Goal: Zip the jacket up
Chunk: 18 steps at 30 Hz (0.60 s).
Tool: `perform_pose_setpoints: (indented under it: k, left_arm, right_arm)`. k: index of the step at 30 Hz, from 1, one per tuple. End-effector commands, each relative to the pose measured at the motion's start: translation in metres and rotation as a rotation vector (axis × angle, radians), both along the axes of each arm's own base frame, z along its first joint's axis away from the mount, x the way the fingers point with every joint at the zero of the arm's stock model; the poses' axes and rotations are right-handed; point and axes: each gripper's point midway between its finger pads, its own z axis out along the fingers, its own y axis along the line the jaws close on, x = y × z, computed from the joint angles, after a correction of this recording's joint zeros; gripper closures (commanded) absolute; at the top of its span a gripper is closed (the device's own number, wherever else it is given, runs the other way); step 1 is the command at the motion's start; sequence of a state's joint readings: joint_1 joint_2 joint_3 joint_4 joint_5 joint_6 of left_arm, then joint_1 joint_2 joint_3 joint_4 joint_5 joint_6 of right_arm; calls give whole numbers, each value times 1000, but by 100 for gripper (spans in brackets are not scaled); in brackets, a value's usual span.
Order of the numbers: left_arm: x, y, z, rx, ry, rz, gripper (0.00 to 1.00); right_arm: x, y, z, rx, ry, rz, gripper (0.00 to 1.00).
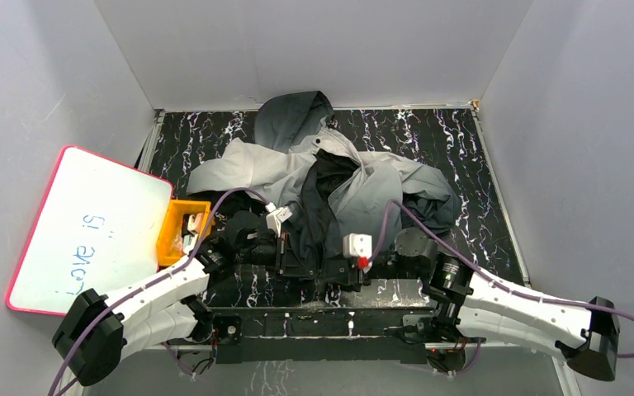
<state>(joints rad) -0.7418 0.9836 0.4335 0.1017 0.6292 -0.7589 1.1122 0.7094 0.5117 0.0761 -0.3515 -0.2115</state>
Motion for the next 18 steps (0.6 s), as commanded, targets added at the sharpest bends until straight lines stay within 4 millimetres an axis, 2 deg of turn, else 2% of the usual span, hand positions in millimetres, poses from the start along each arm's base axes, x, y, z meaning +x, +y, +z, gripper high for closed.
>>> perform_pose_setpoints:
  k: [1,7,13,18]
  left_arm:
    - [-7,-2,1,-12,20,-37,100]
    - [-6,-3,0,-9,27,-36,100]
    - [-6,-3,0,-6,31,-40,100]
    - [-6,-4,1,-7,32,-43,100]
  right_arm:
    - [10,8,0,-30,-244,-39,43]
    - [5,14,-8,-89,-387,-59,43]
    - [-10,20,-29,-172,-511,-29,44]
    - [-18,25,-38,-204,-612,-26,45]
